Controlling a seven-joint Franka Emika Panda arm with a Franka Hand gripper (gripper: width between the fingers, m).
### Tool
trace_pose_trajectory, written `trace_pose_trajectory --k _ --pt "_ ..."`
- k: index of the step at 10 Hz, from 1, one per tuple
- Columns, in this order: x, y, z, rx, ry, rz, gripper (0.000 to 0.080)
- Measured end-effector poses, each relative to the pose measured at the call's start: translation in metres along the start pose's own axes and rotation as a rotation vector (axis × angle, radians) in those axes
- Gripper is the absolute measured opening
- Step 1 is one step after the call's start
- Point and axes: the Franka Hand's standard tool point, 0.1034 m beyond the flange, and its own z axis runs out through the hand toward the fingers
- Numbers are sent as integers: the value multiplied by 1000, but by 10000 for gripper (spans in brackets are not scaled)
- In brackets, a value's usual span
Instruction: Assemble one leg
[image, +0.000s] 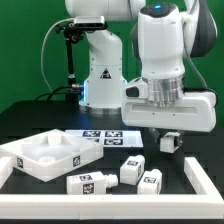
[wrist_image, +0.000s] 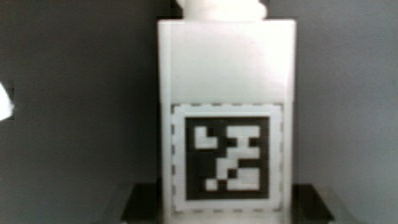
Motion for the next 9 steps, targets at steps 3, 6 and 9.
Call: trace_pose_trajectory --k 3,6,9 --pt "-19 -6 9 -5 22 -36 287" --pt "-16 -5 7 -5 20 -46 470" --pt "33 11 -36 15 -6 -82 636"
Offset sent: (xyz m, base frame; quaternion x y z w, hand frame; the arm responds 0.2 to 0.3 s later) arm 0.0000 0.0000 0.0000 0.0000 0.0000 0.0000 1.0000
